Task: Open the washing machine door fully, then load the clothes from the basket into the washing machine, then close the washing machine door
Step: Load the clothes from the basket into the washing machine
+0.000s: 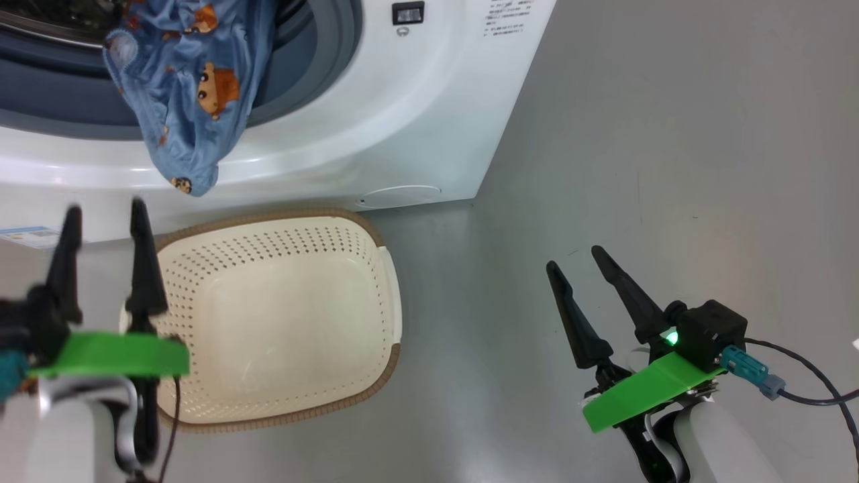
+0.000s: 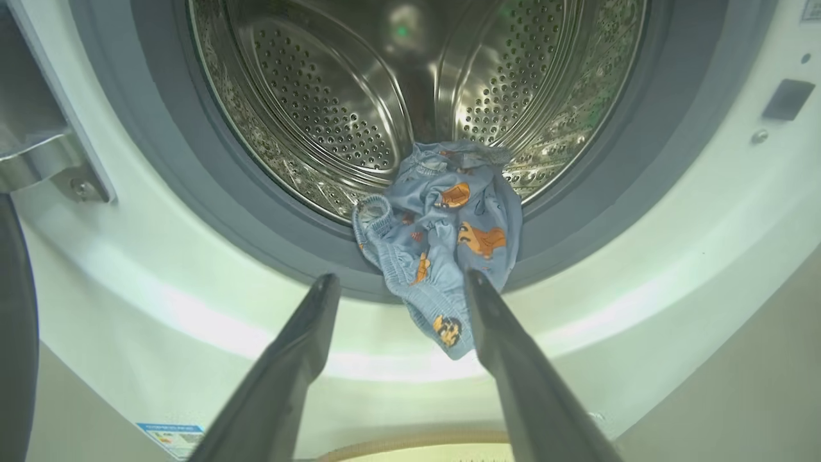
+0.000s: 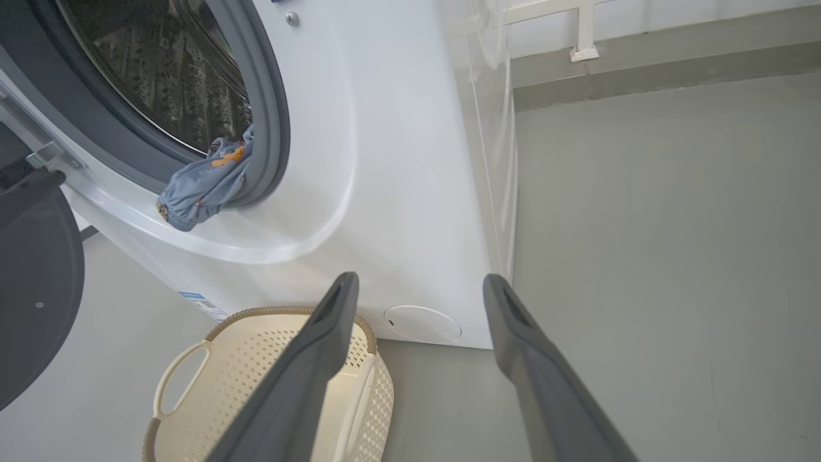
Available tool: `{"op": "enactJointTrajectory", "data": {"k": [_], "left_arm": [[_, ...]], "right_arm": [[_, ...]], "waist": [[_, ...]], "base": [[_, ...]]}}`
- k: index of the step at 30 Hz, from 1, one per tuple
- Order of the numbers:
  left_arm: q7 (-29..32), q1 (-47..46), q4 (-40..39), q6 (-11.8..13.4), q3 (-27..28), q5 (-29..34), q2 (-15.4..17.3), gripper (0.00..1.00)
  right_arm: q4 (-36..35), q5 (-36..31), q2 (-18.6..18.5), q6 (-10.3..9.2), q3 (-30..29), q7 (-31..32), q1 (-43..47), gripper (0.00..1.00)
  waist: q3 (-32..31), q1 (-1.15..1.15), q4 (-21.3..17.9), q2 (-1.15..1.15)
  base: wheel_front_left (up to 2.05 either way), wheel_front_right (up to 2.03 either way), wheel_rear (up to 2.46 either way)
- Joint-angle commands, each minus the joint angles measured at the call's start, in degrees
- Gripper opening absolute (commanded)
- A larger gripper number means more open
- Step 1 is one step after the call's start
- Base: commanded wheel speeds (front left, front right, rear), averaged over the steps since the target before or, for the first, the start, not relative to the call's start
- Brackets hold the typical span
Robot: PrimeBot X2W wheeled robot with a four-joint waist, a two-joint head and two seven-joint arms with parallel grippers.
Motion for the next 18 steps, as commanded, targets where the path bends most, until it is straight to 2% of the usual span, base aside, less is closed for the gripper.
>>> {"op": "enactJointTrajectory", "data": {"k": [1,10,18], "left_arm": [[-0.1,2.1,-2.2,0.6,2.2,0.8,1.1,1.00],[-0.1,10.1,-5.5,1.2,3.4,1.5,-1.5,1.00],[-0.1,14.6,-7.5,2.5,2.6,2.3,-2.3,1.00]], "right_arm": [[-1.4,-0.5,0.0,0.16,1.2,-0.7,0.9,1.00],[-1.2,-0.4,-0.2,0.16,1.4,-0.7,0.9,1.00],[-1.1,-0.3,-0.3,0.16,1.7,-0.7,0.7,1.00]], "waist": [[0.1,0.00,0.0,0.00],[0.1,0.00,-0.1,0.00],[0.2,0.00,-0.4,0.00]], "base": [[0.00,0.00,0.00],[0.00,0.00,0.00],[0.00,0.00,0.00]]}}
